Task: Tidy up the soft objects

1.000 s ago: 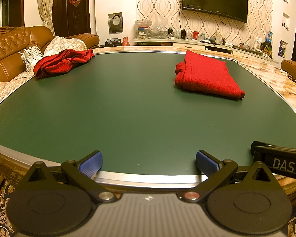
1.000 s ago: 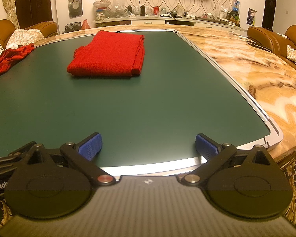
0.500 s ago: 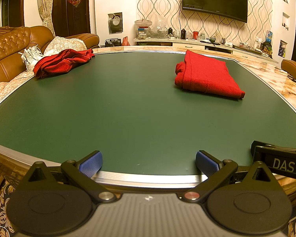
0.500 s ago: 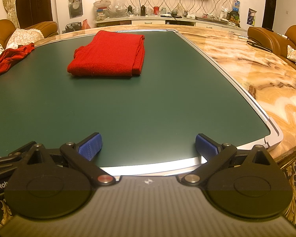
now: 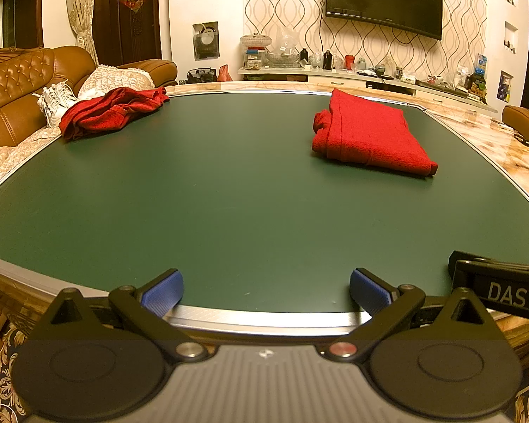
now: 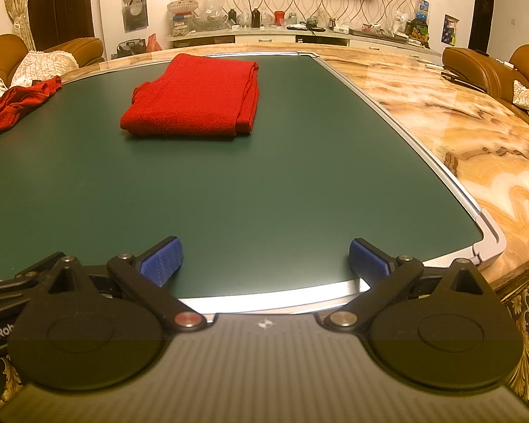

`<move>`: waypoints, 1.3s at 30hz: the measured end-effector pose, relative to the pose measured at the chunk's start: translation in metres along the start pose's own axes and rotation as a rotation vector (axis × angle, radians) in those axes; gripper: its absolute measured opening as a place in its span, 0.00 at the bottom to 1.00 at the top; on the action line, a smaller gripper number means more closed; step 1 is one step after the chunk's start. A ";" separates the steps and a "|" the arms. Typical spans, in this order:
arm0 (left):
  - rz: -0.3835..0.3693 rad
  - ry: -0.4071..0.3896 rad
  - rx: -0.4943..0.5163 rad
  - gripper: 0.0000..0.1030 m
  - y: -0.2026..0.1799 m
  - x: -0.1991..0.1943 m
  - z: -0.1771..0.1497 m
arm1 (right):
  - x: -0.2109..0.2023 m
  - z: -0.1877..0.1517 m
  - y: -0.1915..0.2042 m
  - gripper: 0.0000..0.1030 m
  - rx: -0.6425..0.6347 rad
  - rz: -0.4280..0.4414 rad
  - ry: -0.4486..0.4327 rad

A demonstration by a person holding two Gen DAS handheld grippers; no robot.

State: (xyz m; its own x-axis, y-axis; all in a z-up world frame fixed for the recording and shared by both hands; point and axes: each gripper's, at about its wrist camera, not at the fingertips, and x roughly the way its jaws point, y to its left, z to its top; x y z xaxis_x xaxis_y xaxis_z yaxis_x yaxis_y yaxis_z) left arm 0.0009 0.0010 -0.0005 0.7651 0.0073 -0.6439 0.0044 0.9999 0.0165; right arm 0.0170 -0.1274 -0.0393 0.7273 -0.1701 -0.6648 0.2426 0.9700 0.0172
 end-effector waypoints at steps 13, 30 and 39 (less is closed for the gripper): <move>-0.005 0.005 0.005 1.00 0.000 0.002 0.001 | 0.000 0.001 0.000 1.00 0.003 -0.001 0.004; -0.059 0.044 0.003 1.00 0.001 0.005 0.018 | 0.004 0.009 -0.004 1.00 -0.047 0.051 0.048; -0.080 0.063 0.049 1.00 -0.004 0.008 0.055 | 0.011 0.026 -0.001 1.00 -0.175 0.101 0.054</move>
State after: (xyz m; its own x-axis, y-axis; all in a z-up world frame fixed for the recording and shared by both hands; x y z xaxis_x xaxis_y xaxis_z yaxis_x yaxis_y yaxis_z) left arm 0.0424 -0.0039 0.0366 0.7193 -0.0696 -0.6913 0.0964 0.9953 0.0001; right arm 0.0416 -0.1351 -0.0274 0.7059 -0.0660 -0.7052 0.0519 0.9978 -0.0414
